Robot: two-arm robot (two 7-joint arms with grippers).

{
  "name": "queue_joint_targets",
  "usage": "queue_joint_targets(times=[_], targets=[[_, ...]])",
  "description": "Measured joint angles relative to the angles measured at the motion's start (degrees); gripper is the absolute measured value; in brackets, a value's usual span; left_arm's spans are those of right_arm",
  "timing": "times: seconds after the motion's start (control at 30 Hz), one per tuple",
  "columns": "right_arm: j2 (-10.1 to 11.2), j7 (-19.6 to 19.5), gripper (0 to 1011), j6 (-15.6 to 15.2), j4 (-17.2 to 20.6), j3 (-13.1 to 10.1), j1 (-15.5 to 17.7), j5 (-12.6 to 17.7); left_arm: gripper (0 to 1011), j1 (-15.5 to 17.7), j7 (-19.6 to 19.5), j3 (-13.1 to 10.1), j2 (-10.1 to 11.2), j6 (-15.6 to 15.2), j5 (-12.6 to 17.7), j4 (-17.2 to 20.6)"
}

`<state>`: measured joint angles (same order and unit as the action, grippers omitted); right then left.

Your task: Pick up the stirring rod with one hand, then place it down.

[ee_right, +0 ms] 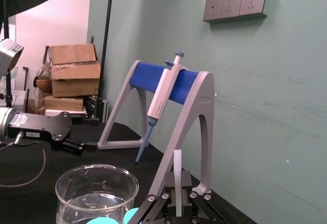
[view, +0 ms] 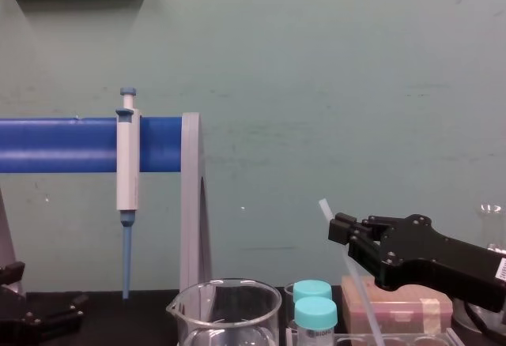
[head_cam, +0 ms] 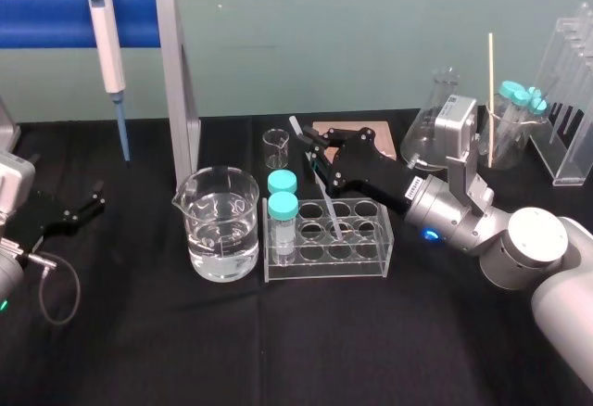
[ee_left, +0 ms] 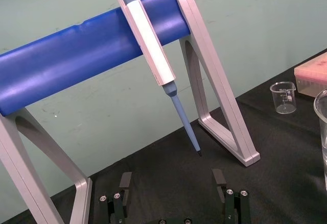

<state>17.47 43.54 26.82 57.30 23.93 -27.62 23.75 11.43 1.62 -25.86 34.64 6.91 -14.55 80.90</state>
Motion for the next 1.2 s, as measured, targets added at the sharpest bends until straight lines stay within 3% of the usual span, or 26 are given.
queue_joint_targets(times=[0.4, 0.83, 0.93, 1.03, 1.07, 1.2], targets=[[0.05, 0.04, 77, -0.02, 0.06, -0.04, 0.0, 0.04, 1000, 0.0, 0.0, 0.0, 0.0, 0.0, 0.0, 0.0], [0.05, 0.05, 427, -0.01, 0.06, -0.03, 0.01, 0.1, 1000, 0.0, 0.0, 0.0, 0.0, 0.0, 0.0, 0.0], [0.05, 0.06, 572, -0.01, 0.06, -0.03, 0.01, 0.11, 1000, 0.0, 0.0, 0.0, 0.0, 0.0, 0.0, 0.0], [0.05, 0.06, 628, -0.01, 0.06, -0.03, 0.0, 0.12, 1000, 0.0, 0.0, 0.0, 0.0, 0.0, 0.0, 0.0], [0.05, 0.07, 697, -0.01, 0.06, -0.03, 0.01, 0.12, 1000, 0.0, 0.0, 0.0, 0.0, 0.0, 0.0, 0.0], [0.05, 0.08, 810, -0.01, 0.06, -0.03, 0.01, 0.12, 1000, 0.0, 0.0, 0.0, 0.0, 0.0, 0.0, 0.0]])
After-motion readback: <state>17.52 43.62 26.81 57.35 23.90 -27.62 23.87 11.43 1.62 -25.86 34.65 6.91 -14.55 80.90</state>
